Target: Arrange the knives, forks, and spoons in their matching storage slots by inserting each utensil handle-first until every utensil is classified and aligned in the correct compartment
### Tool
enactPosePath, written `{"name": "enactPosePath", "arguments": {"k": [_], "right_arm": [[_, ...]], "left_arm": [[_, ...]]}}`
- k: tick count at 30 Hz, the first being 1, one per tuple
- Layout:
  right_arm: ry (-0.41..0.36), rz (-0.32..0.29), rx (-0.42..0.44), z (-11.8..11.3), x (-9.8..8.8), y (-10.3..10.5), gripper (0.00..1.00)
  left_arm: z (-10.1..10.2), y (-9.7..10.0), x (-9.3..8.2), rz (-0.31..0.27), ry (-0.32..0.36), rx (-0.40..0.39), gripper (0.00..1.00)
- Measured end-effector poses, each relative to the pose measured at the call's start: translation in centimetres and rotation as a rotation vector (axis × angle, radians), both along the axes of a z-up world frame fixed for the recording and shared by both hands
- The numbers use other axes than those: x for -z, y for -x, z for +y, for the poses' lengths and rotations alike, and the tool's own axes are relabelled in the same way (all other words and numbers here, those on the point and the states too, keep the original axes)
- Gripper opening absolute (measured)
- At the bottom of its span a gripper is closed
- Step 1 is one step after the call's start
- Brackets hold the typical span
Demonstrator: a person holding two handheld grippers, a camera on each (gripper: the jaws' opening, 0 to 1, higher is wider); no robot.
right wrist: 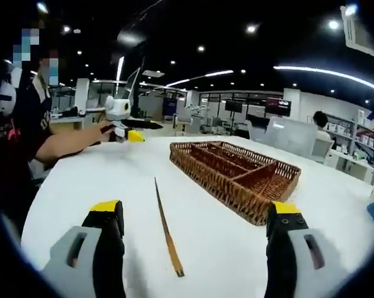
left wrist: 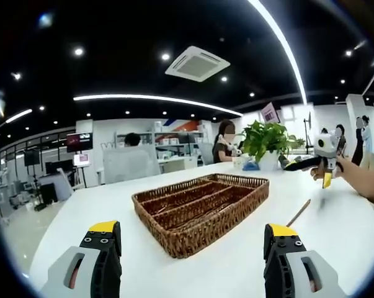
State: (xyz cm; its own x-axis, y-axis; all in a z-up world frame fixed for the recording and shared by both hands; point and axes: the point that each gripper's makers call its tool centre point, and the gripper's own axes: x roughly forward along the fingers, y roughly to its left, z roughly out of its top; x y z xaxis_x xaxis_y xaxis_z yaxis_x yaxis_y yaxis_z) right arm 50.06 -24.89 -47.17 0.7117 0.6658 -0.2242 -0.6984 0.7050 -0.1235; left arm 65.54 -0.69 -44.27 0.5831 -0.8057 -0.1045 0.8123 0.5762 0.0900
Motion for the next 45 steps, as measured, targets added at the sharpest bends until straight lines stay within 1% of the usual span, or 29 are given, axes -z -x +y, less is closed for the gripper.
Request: {"name": "enactPosePath", "arguments": {"k": [1, 2, 3, 4, 5, 6, 8, 10, 11, 13, 16, 20, 21, 23, 26, 27, 28, 31, 34, 36, 39, 42, 45], "right_arm": [[-0.03, 0.034, -0.026, 0.0, 0.9, 0.3, 0.86], [-0.04, 0.054, -0.024, -0.1, 1.3, 0.3, 0.79], [-0.007, 0.11, -0.006, -0.8, 2.6, 0.4, 0.71], [0.021, 0.116, -0.012, -0.9, 3.1, 0.5, 0.65], [0.038, 0.11, -0.018, -0.8, 3.3, 0.4, 0.63], [0.025, 0.112, -0.013, -0.8, 3.3, 0.3, 0.61], [0.012, 0.144, -0.034, -0.4, 3.5, 0.7, 0.53], [0.012, 0.148, -0.037, -0.3, 3.5, 0.6, 0.48], [0.014, 0.171, -0.037, -0.3, 3.8, 0.7, 0.45], [0.018, 0.185, -0.033, -0.3, 3.9, 0.7, 0.42], [0.052, 0.178, -0.047, -0.1, 4.3, 0.9, 0.34], [0.059, 0.21, -0.061, 0.1, 4.9, 1.1, 0.3], [0.059, 0.219, -0.058, 0.0, 5.0, 1.0, 0.27], [0.056, 0.226, -0.061, -0.1, 5.1, 0.8, 0.15], [0.039, 0.252, -0.071, 0.1, 5.2, 0.9, 0.09], [0.042, 0.25, -0.074, 0.1, 5.2, 0.8, 0.06], [0.048, 0.242, -0.082, 0.1, 5.2, 0.8, 0.05], [0.066, 0.257, -0.077, 0.2, 5.6, 0.9, 0.06], [0.062, 0.255, -0.078, 0.4, 5.6, 1.1, 0.06], [0.077, 0.239, -0.074, 0.5, 5.6, 1.0, 0.08], [0.082, 0.235, -0.076, 0.4, 5.7, 0.8, 0.05], [0.094, 0.22, -0.08, 0.6, 5.7, 0.8, 0.05], [0.097, 0.217, -0.068, 1.0, 5.7, 0.7, 0.08]], "left_arm": [[0.0, 0.0, 0.0, -0.001, 0.0, -0.001, 1.0], [0.1, 0.0, -0.1, -0.003, 0.001, -0.002, 1.0], [0.1, 0.0, -0.1, -0.003, 0.001, -0.002, 1.0], [0.0, 0.0, -0.1, -0.003, 0.003, -0.002, 1.0], [0.0, 0.0, -0.1, -0.003, 0.001, -0.002, 1.0], [0.0, 0.1, -0.1, -0.003, -0.001, -0.003, 1.0], [0.0, 0.2, 0.0, -0.001, -0.001, -0.003, 1.0], [0.0, 0.2, 0.0, -0.001, -0.001, -0.004, 1.0], [0.0, 0.2, 0.0, 0.0, 0.001, -0.004, 1.0], [0.1, 0.1, 0.0, 0.001, 0.001, -0.004, 1.0], [0.0, 0.2, 0.0, 0.0, 0.001, -0.003, 1.0], [0.0, 0.2, -0.1, -0.001, 0.004, -0.002, 1.0], [0.0, 0.2, -0.2, -0.001, 0.006, -0.003, 1.0], [0.0, 0.2, -0.2, -0.001, 0.007, -0.002, 1.0], [0.0, 0.2, -0.2, -0.002, 0.008, -0.001, 1.0], [0.0, 0.2, -0.2, -0.002, 0.009, -0.001, 1.0], [0.1, 0.2, -0.2, -0.002, 0.009, 0.0, 1.0], [0.1, 0.1, -0.2, -0.002, 0.008, 0.002, 1.0], [0.0, 0.1, -0.1, -0.002, 0.005, 0.004, 1.0], [0.0, 0.1, -0.1, -0.001, 0.004, 0.006, 1.0], [-0.1, -0.1, 0.1, 0.001, 0.002, 0.01, 1.0], [-0.2, -0.1, 0.5, 0.007, -0.005, 0.014, 1.0], [-0.2, -0.1, 0.6, 0.01, -0.008, 0.015, 1.0]]}}
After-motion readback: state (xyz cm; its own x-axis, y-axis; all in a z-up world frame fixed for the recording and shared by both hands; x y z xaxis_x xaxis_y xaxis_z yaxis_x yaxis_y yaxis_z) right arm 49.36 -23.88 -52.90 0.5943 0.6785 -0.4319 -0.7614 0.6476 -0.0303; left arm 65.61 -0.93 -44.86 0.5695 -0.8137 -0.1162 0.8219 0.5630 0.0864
